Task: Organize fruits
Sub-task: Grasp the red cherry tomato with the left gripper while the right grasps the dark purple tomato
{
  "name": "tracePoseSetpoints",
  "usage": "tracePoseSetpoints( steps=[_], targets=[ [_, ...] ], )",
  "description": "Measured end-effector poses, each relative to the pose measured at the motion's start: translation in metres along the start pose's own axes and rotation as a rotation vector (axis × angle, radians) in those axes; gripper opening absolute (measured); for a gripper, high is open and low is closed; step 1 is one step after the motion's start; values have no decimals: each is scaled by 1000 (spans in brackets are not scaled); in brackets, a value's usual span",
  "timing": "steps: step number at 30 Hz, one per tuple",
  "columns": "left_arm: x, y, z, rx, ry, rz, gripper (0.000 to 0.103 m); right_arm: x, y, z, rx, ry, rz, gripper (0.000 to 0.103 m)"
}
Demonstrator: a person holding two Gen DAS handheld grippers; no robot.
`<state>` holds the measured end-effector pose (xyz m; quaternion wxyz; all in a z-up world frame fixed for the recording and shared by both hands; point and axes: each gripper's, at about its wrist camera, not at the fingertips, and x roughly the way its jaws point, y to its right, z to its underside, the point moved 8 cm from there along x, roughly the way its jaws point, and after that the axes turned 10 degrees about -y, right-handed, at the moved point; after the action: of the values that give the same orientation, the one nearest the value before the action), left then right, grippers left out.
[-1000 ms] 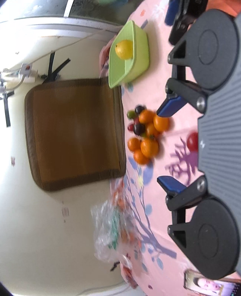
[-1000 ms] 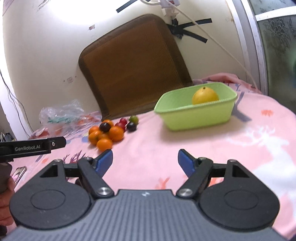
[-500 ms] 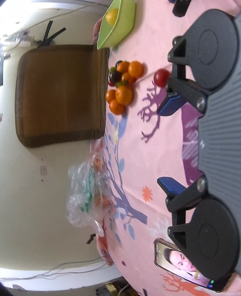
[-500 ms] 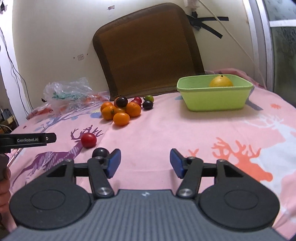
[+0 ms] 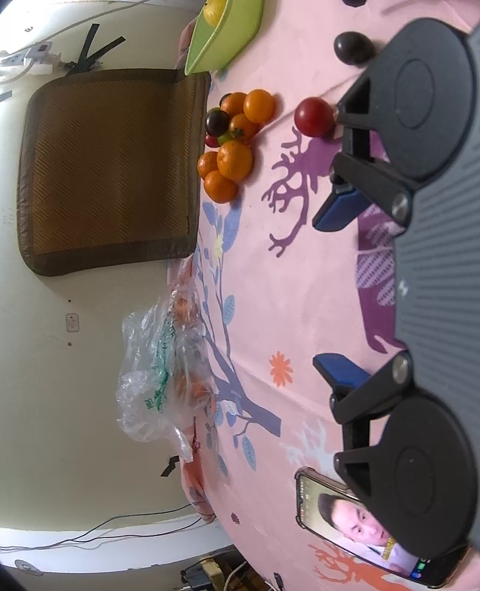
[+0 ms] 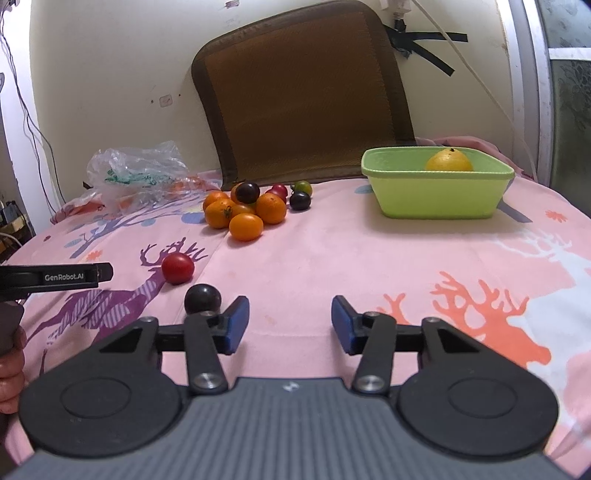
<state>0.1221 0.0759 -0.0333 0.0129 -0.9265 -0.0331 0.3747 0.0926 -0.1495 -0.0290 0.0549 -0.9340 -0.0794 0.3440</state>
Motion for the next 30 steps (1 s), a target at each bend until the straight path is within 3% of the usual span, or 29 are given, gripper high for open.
tracePoseSetpoints(
  steps=[22,25,30],
  targets=[
    [-2,-1,4,-19,14,64,75,4,-2,1,-10,-33,28,52],
    [-6,4,5,-2,23,122,75,1,-5,1,-20,-16,15,51],
    [-24,17,2,20,40,330,72,-5,-18,0,-74,1,-48,46]
  ],
)
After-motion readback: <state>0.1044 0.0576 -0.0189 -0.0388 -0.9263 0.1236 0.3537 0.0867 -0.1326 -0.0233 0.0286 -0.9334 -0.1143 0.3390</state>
